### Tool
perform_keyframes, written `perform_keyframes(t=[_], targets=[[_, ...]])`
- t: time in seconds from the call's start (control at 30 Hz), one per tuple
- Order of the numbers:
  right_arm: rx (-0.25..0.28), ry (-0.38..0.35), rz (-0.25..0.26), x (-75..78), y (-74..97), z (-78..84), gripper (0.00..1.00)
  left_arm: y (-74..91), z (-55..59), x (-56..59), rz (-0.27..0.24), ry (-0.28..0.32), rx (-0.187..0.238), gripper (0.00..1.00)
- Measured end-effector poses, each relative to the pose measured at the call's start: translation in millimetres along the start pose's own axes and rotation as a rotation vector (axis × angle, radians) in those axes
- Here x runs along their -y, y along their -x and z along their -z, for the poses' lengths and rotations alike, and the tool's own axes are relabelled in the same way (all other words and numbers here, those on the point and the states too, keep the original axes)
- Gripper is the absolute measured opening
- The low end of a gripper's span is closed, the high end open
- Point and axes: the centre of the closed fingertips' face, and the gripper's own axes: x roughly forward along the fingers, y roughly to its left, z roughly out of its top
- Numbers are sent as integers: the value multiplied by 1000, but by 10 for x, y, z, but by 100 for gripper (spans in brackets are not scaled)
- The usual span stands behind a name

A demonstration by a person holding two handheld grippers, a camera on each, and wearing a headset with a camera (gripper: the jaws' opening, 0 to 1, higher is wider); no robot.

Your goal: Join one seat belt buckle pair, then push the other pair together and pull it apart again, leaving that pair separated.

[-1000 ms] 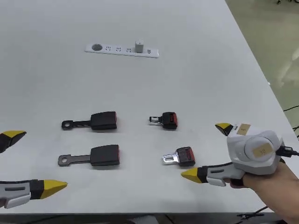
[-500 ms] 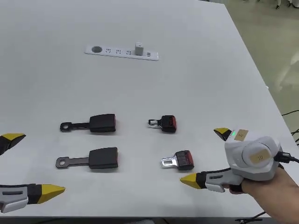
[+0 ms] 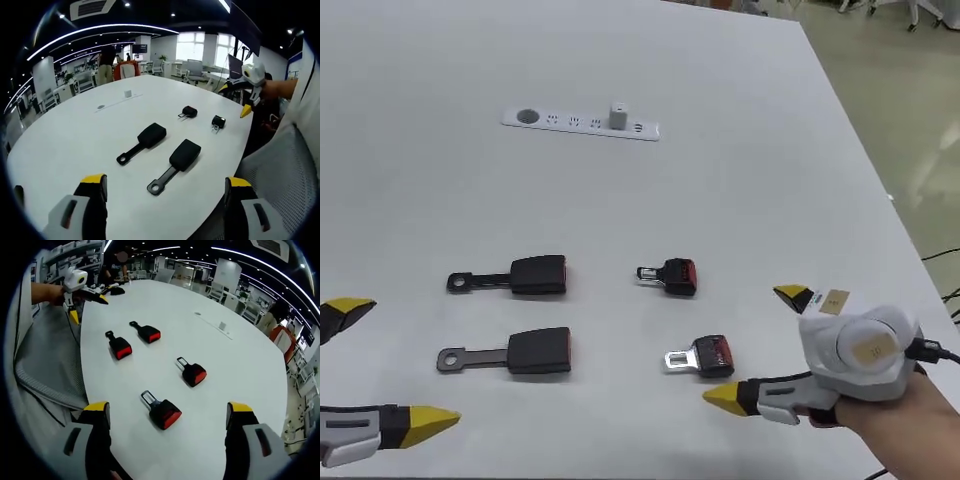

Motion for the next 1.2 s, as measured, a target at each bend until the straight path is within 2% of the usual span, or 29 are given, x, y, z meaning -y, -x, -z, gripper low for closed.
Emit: perform_keyframes(t=[0.17,0.23,0.3,0.5,0.63,0.7,0.83,0.93,1.2], targets=[[3,-12,2,12,8,-29,97,-17,-25,9,-1,-2,1,100],[-21,-30,0,2,11,5,96,-17,-26,11,1,8,1,100],[-31,-18,-2,-12,16,14,95,-12,-28,12,0,2,-1,100],[-18,5,1,-18,7,8,93,0,-57,4,-5,-18,14,100],[-14,-3,7,-2,13,20,91,-7,-33,20,3,-18,1,98],[-16,-2,9,11,0,42,91,-5,-39,19,-4,-44,-1,97],[-20,0,11,-4,15,39,91,2,-45,5,-14,-31,-5,97],[-17,0,11,-7,11,36,90,-7,-41,-23,-17,-47,-6,97],[-31,-1,10,3,6,76,87,-15,-52,-35,-24,-44,-16,94]])
